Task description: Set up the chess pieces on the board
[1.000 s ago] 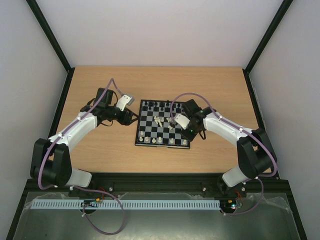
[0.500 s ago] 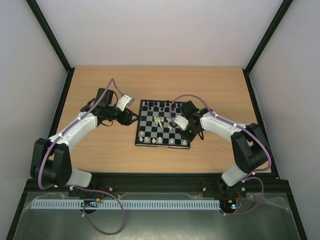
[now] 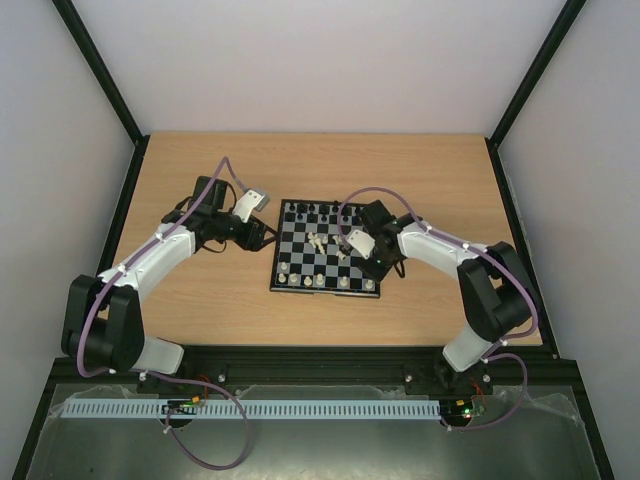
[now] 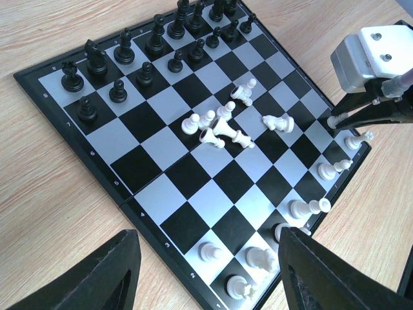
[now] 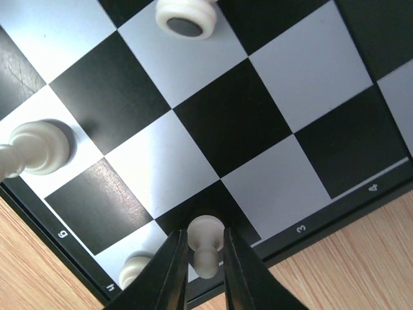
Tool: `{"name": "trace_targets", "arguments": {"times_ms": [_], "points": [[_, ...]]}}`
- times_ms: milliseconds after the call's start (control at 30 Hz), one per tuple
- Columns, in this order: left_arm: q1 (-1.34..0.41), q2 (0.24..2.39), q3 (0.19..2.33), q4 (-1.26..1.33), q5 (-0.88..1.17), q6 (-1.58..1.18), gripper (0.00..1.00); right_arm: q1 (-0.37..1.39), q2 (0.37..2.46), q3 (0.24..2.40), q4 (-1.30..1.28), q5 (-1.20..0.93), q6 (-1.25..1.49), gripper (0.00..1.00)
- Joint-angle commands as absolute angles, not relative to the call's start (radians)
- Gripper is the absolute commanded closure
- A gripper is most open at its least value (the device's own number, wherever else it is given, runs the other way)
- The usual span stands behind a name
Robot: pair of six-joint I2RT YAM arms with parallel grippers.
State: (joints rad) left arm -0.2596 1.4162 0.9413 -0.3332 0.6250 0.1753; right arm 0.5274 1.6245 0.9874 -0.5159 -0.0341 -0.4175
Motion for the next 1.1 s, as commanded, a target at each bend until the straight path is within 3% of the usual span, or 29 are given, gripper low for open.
{"name": "trace_targets", "arguments": {"times_ms": [0, 233, 300, 333, 667, 1067], "points": [[-0.264, 1.422, 0.951, -0.333, 0.637, 0.175, 0.38, 0.524, 1.643, 1.013, -0.548, -0.041, -0.407, 0.79], [-0.264, 1.422, 0.954, -0.338, 0.631, 0.172, 0.33, 0.524, 1.626, 1.189, -0.613, -0.085, -0.408, 0.67], [-0.26, 1.417, 0.961, -0.34, 0.608, 0.132, 0.03, 0.525, 1.651, 1.245, -0.617, -0.093, -0.395, 0.66], [-0.252, 1.412, 0.965, -0.342, 0.584, 0.094, 0.01, 0.524, 1.672, 1.273, -0.619, -0.097, -0.384, 0.66], [-0.195, 1.37, 0.955, -0.377, 0.564, 0.064, 0.01, 0.525, 1.902, 1.481, -0.644, -0.125, -0.326, 0.74], [-0.138, 1.334, 0.869, -0.325, 0.542, 0.102, 0.01, 0.525, 2.02, 1.533, -0.625, -0.112, -0.284, 0.74]]}}
